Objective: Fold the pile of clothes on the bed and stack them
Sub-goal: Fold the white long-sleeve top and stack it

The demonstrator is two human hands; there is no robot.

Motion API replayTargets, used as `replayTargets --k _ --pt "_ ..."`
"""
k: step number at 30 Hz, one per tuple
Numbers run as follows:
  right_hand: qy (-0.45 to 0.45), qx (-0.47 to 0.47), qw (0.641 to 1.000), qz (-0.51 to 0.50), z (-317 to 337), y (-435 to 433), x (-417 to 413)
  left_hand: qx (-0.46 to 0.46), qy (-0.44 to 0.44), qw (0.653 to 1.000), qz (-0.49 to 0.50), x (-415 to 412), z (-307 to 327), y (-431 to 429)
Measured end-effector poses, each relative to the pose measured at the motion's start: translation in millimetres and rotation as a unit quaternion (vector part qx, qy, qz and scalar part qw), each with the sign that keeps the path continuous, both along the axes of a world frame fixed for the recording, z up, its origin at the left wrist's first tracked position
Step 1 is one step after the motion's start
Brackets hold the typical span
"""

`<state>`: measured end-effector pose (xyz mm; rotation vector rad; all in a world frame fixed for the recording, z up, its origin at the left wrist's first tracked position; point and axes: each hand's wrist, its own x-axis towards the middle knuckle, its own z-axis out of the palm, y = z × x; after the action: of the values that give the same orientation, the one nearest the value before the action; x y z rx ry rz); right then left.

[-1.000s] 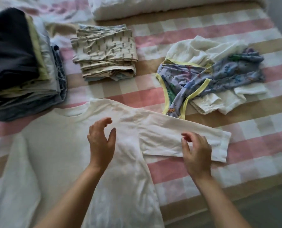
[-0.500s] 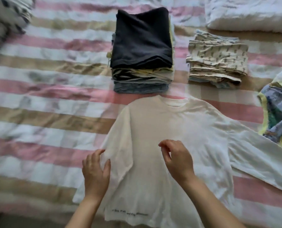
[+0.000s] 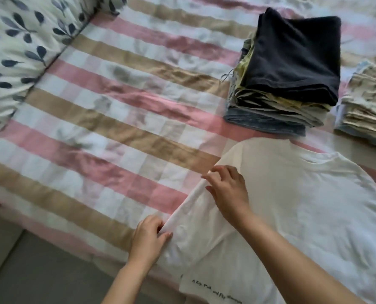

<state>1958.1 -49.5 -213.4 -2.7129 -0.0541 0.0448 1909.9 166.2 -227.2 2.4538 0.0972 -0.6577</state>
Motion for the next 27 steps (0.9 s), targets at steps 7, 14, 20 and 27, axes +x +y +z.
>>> replayTargets --k 7,14,20,27 --pt "0.136 -0.120 0.978 0.101 -18 -8 52 -0.123 0.010 0.990 0.060 26 10 43" --pt "0.047 0.047 0.998 -0.017 -12 12 87 -0.064 -0.108 0.991 0.046 101 35 79" --pt "0.012 0.070 0.991 -0.111 -22 33 106 -0.129 -0.123 0.957 0.230 145 12 89" --pt "0.042 -0.013 0.987 -0.155 -40 40 25 -0.095 -0.126 0.946 0.284 123 -12 82"
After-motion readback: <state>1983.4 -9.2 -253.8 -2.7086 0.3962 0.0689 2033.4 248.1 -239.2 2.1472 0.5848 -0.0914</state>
